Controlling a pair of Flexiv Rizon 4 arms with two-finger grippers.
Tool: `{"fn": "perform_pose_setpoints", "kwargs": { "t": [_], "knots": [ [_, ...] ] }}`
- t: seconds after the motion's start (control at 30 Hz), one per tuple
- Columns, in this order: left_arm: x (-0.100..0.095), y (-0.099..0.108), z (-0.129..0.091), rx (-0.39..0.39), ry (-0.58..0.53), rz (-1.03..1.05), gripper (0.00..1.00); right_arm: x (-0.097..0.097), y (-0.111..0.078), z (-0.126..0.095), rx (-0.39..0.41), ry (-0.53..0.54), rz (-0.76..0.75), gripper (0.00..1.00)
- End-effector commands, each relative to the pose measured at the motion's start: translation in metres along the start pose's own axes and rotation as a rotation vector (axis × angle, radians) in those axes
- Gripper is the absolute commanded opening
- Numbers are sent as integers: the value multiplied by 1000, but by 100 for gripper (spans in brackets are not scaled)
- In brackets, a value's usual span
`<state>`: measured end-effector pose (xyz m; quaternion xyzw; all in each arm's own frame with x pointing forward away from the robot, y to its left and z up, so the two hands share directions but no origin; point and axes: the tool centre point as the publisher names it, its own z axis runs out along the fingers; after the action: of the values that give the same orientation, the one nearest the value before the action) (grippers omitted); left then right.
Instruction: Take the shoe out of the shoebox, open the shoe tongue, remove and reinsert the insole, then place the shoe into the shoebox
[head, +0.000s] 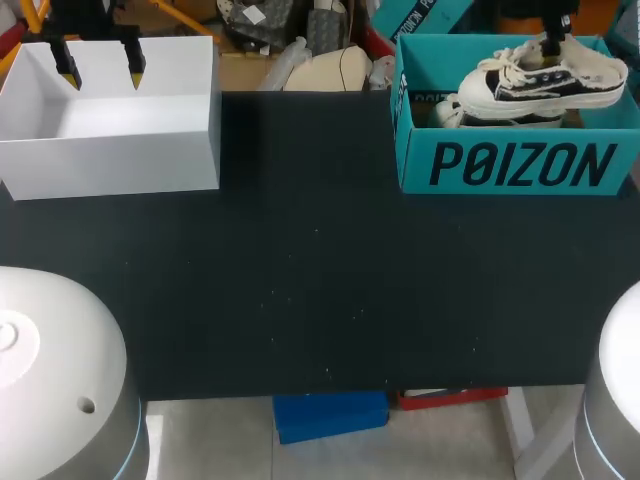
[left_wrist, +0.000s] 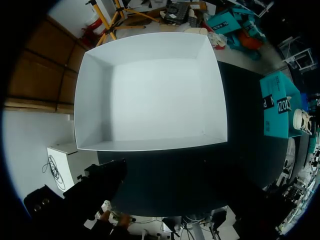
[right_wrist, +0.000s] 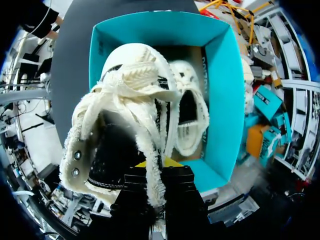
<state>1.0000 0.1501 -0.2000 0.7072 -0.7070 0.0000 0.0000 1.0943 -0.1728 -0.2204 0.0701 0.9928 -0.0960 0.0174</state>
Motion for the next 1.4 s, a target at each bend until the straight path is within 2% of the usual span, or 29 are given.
{"fn": "perform_pose_setpoints", "kwargs": {
  "t": [0.03, 0.23, 0.3, 0.4, 0.63, 0.8, 1.03, 1.23, 1.4],
  "knots": [
    [0, 0, 0, 0, 0, 0, 100, 39, 11, -77, 28, -72, 9, 0],
    [0, 0, 0, 0, 0, 0, 100, 84, 50, -122, 50, -113, 16, 0],
    [0, 0, 0, 0, 0, 0, 100, 106, 73, -132, 50, -120, 10, 0],
    [0, 0, 0, 0, 0, 0, 100, 132, 104, -138, 51, -122, -2, 0],
    [0, 0, 0, 0, 0, 0, 100, 189, 182, -134, 17, -117, -28, 0],
    [0, 0, 0, 0, 0, 0, 100, 224, 230, -123, -12, -100, -30, 0],
    [0, 0, 0, 0, 0, 0, 100, 262, 290, -93, -42, -84, -36, 0],
    [0, 0, 0, 0, 0, 0, 100, 279, 327, -57, -72, -52, -45, 0],
    [0, 0, 0, 0, 0, 0, 100, 292, 346, -22, -107, -50, -70, 0]
  ]
}}
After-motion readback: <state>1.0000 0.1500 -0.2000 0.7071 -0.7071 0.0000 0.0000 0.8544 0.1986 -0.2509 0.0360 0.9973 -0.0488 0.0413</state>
